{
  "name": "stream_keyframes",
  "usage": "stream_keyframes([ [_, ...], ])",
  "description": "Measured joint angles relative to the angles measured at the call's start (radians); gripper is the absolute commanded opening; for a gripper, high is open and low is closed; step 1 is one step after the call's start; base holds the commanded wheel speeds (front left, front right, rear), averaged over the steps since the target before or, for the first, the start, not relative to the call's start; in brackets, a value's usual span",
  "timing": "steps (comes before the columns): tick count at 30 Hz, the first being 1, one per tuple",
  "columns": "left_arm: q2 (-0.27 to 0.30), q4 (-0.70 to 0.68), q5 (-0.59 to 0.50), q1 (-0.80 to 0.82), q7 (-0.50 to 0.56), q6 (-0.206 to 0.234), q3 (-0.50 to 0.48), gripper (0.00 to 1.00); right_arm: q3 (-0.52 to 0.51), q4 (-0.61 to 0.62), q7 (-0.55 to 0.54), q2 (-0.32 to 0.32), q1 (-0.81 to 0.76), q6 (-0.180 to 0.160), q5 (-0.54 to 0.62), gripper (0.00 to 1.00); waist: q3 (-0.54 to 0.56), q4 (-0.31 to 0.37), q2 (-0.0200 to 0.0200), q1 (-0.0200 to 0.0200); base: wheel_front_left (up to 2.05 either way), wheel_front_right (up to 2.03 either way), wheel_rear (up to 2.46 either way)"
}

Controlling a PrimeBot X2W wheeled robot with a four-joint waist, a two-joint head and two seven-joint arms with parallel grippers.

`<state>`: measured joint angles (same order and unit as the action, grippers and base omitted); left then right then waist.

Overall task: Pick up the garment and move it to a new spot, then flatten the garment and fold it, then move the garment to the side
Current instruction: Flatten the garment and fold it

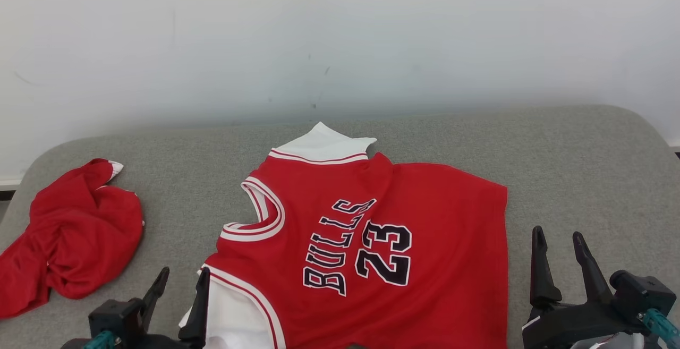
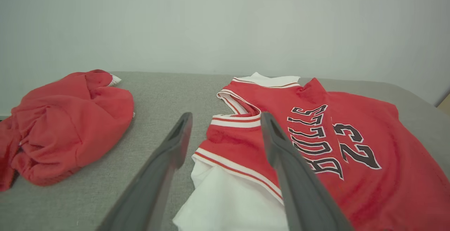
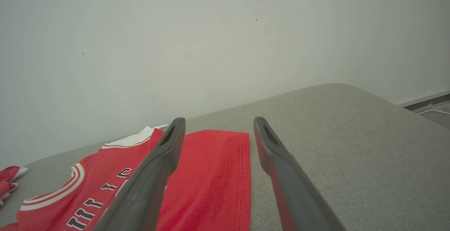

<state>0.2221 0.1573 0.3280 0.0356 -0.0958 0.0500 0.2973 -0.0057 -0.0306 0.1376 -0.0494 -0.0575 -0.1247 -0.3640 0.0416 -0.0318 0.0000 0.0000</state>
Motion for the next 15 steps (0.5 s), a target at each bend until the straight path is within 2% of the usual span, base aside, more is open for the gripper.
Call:
stream_keyframes([
  [11,0.116,0.196,-0.047,0.15,0.177,-0.056,0.023,1.0,0.035,0.011,-0.002,0.001,-0.005,0.003,-0.004,1.0,-0.034,0.001,0.0,0.0001,0.0,0.0,0.0],
  [15,0.136,0.266,-0.059,0.16,0.237,-0.098,0.06,1.0,0.044,0.029,-0.007,-0.002,0.0,0.011,-0.003,1.0,-0.057,0.01,0.0,0.0001,0.0,0.0,0.0],
])
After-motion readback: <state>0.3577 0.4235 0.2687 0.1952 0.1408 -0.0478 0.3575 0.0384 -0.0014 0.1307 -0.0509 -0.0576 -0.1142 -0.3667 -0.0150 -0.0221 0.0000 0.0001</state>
